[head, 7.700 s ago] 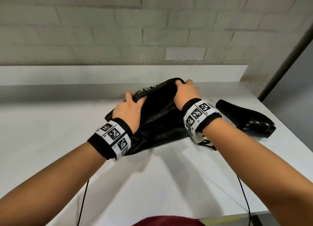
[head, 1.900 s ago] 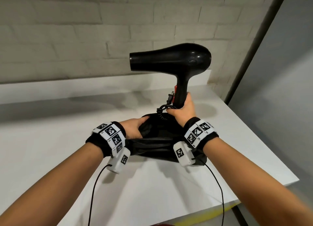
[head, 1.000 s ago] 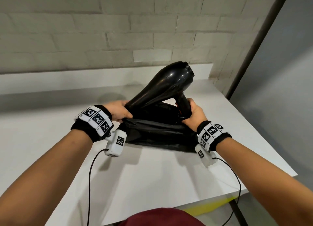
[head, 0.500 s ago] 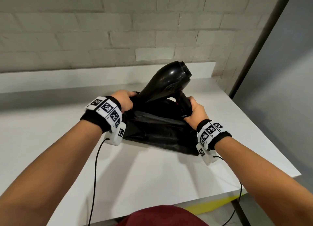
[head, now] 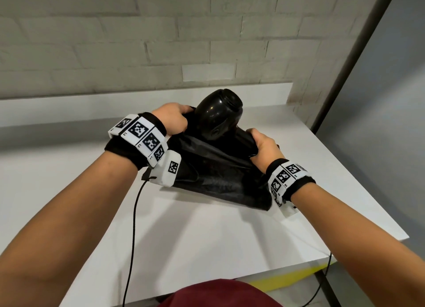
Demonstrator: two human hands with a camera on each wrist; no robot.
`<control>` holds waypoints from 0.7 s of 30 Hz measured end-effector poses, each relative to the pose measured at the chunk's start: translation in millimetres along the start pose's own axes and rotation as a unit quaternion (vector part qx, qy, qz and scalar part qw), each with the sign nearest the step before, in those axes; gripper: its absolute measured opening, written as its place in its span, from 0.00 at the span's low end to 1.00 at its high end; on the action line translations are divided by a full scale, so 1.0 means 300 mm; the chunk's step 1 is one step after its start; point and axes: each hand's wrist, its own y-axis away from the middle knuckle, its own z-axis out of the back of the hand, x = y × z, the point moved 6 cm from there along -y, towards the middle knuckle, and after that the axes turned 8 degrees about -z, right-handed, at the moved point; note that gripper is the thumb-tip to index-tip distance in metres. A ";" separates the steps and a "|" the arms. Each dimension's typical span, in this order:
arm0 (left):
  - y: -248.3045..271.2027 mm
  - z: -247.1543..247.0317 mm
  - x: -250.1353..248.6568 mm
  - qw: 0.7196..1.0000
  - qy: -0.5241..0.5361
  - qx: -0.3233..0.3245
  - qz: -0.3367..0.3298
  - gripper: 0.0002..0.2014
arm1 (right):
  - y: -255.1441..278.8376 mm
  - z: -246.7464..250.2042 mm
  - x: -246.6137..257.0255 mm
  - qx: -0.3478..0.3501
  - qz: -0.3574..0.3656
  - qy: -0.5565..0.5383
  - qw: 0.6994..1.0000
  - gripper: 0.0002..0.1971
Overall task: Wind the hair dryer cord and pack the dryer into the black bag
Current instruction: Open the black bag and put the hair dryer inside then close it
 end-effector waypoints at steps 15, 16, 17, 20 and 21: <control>0.014 0.060 -0.089 0.985 0.005 -0.171 -0.029 0.20 | -0.051 -0.016 0.009 0.011 0.043 0.101 0.994 0.34; 0.017 0.066 -0.088 0.979 0.009 -0.204 -0.032 0.21 | -0.049 -0.013 0.009 0.005 0.042 0.094 0.995 0.33; 0.019 0.072 -0.086 0.971 0.006 -0.236 -0.038 0.22 | -0.048 -0.012 0.008 0.000 0.036 0.085 0.996 0.33; 0.018 0.084 -0.076 0.957 -0.031 -0.287 -0.040 0.19 | -0.052 -0.010 -0.002 -0.012 0.025 0.076 0.997 0.33; 0.015 0.086 -0.074 0.956 -0.051 -0.286 -0.034 0.15 | -0.054 -0.012 -0.004 -0.012 0.028 0.086 0.996 0.34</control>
